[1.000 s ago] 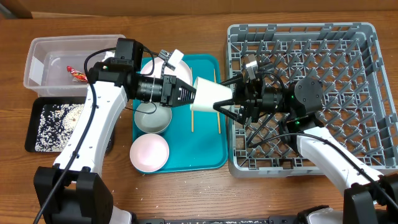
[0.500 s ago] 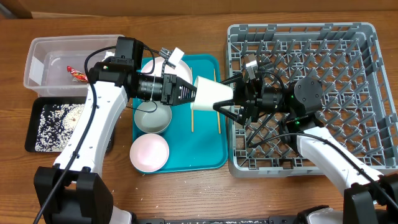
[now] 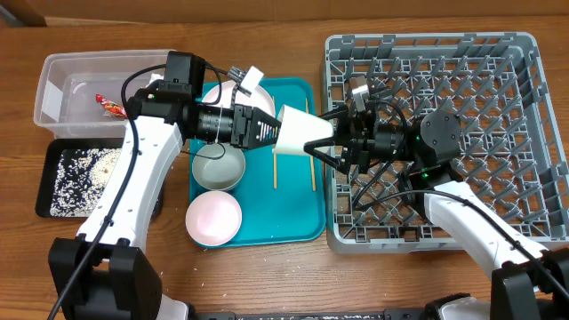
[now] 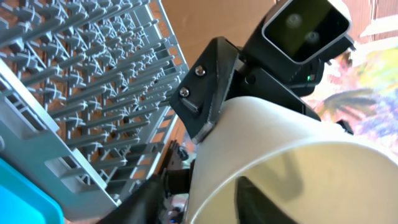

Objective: Sort waste into correct bins and load items into the dishwasher
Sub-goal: 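Hold the cup out while the right gripper closes on its base, then release the cup from the left gripper and pull the left arm back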

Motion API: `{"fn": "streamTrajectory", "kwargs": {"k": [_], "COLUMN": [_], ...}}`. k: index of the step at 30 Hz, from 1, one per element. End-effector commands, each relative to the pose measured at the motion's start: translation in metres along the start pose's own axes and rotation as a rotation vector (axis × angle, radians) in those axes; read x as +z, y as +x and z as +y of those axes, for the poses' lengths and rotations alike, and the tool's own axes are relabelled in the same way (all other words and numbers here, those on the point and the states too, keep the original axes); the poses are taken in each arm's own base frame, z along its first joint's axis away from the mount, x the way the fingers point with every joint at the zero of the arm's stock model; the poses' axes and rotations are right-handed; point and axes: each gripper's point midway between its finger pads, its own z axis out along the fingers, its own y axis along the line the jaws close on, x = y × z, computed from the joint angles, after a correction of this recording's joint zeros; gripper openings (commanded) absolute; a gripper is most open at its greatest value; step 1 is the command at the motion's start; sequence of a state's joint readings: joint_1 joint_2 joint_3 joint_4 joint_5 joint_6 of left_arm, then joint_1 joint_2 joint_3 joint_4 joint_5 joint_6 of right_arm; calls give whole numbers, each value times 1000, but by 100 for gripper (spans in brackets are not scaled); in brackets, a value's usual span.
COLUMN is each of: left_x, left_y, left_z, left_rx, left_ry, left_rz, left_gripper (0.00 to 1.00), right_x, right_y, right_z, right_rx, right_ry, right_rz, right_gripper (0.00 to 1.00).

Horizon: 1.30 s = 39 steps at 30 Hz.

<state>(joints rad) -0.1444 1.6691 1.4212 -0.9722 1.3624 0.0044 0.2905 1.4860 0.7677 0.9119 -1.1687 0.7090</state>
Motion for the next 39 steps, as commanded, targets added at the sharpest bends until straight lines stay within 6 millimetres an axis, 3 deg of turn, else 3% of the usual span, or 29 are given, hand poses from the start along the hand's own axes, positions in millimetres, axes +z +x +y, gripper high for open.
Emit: {"fn": "streamTrajectory", "kwargs": {"k": [1, 4, 9, 15, 18, 21, 26, 32, 39], "left_x": [-2, -10, -37, -71, -84, -97, -115, -133, -141], "left_y": [-4, -8, -19, -26, -24, -21, -19, -15, -18], "left_z": [-7, -3, 11, 67, 93, 113, 132, 147, 152], "left_rx": [32, 28, 19, -14, -29, -42, -61, -87, -78], "left_ry": [17, 7, -53, -361, -528, -671, -826, -963, -1015], "left_rz": [-8, -32, -106, -166, -165, -159, -158, -161, -169], "left_gripper": [52, 58, 61, 62, 62, 62, 62, 62, 62], "right_x": [-1, -8, -28, -44, -56, -68, -84, -114, -128], "right_y": [-8, -14, -25, -19, -2, 9, 3, -9, -45], "right_z": [-2, -8, -26, -60, -98, -120, -126, -130, -110], "right_rx": [-17, 23, 73, 138, 200, 232, 220, 217, 137], "right_ry": [13, 40, 112, 253, 440, 572, 717, 1018, 1319], "right_rz": [-20, -39, -89, -115, -120, -122, -135, -48, 28], "right_gripper": [56, 52, 52, 53, 53, 53, 52, 54, 53]}}
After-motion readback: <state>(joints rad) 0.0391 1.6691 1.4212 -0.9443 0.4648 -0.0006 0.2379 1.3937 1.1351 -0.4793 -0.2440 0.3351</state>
